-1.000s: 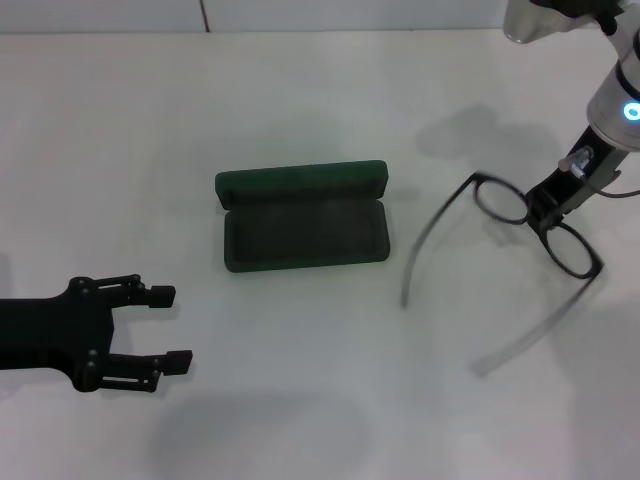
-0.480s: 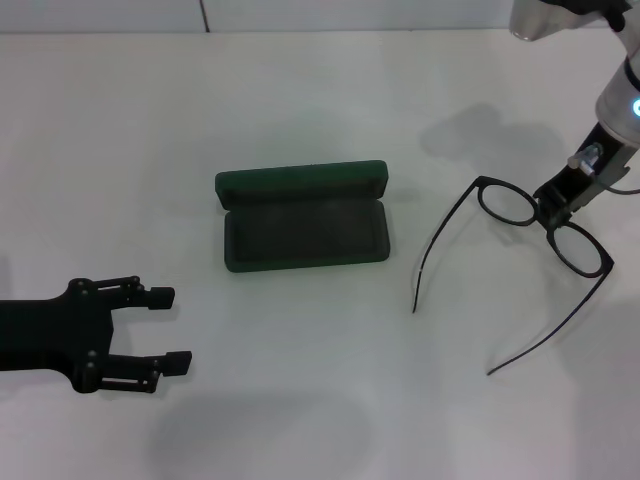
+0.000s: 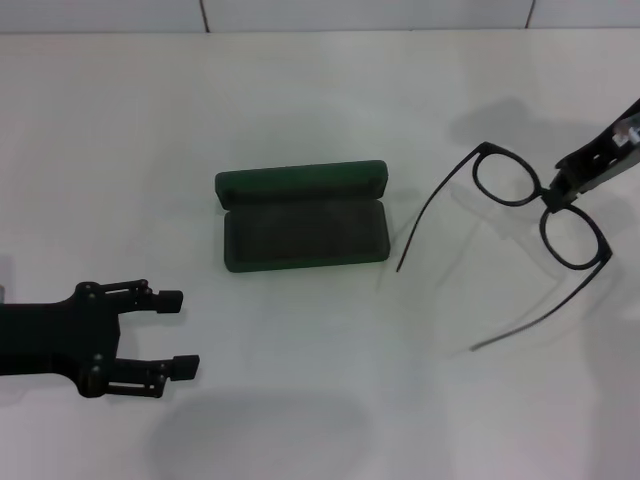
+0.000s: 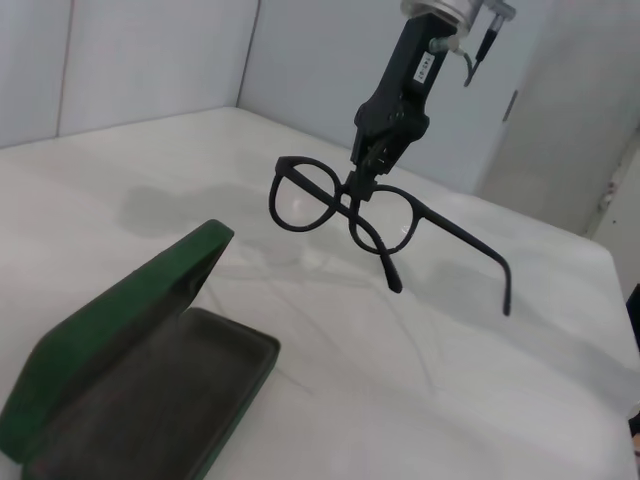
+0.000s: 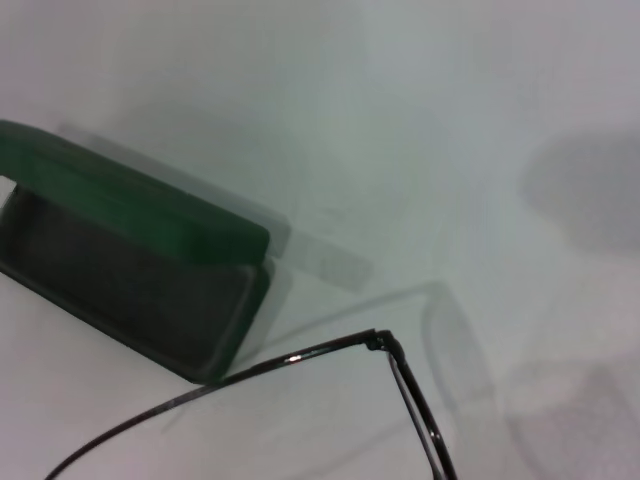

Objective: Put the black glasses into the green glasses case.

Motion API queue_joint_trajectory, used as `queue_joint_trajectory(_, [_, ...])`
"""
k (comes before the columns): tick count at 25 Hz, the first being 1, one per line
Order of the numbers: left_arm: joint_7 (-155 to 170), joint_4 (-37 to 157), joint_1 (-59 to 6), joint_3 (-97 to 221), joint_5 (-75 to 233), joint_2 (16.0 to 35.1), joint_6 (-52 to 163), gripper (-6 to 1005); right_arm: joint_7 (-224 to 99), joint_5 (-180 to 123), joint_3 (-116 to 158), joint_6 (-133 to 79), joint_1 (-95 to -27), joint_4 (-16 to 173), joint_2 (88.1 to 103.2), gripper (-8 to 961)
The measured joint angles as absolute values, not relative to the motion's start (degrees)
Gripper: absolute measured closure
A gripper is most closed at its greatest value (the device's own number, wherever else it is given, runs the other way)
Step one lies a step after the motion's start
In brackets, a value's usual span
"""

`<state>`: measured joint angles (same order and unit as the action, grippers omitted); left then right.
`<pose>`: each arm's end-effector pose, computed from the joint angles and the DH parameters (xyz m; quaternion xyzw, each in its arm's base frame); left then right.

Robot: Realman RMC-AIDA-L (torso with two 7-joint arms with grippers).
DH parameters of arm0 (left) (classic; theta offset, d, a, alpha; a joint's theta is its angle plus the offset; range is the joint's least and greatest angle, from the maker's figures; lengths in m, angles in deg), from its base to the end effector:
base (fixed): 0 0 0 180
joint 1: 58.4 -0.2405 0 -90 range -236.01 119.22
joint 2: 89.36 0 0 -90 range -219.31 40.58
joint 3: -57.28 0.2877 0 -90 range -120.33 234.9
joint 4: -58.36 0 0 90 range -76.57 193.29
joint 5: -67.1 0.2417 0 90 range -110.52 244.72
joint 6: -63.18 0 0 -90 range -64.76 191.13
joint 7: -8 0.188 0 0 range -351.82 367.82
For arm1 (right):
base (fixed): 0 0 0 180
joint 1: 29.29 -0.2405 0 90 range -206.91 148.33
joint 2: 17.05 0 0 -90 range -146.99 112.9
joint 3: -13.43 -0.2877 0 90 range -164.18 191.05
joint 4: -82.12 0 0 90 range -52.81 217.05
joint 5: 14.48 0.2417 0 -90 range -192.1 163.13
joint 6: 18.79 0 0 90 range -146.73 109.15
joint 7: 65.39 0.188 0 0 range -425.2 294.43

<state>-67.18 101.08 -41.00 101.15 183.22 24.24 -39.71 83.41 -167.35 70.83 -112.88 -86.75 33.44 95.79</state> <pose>-0.3539 0.2906 -0.0095 -0.9557 -0.2101 -0.1938 0.0701 0.1890 0.4778 -0.0143 -0.8707 0.4445 -0.1637 0.1325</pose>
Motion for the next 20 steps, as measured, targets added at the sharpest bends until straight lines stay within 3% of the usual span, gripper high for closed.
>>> queue_joint_trajectory(6, [-67.84,99.06,-39.89,101.03,182.92,24.49,-40.93,138,77.47,-154.14,65.41,-114.73,-82.74,33.46,93.04,922])
queue_joint_trajectory(11, [-69.25,96.74,-38.28,100.92,182.93,25.1,-40.78,138,68.55,-139.58,58.71,-112.93,-77.46,34.71,92.81,922])
queue_joint_trajectory(14, [-69.95,96.39,-37.7,100.88,183.11,25.46,-40.62,138,62.55,-132.18,58.31,-110.07,-74.43,35.56,93.96,921])
queue_joint_trajectory(20, [-69.67,95.17,-36.76,101.03,183.26,26.61,-40.57,146,44.25,-118.82,58.59,-103.69,-71.31,42.12,98.24,921])
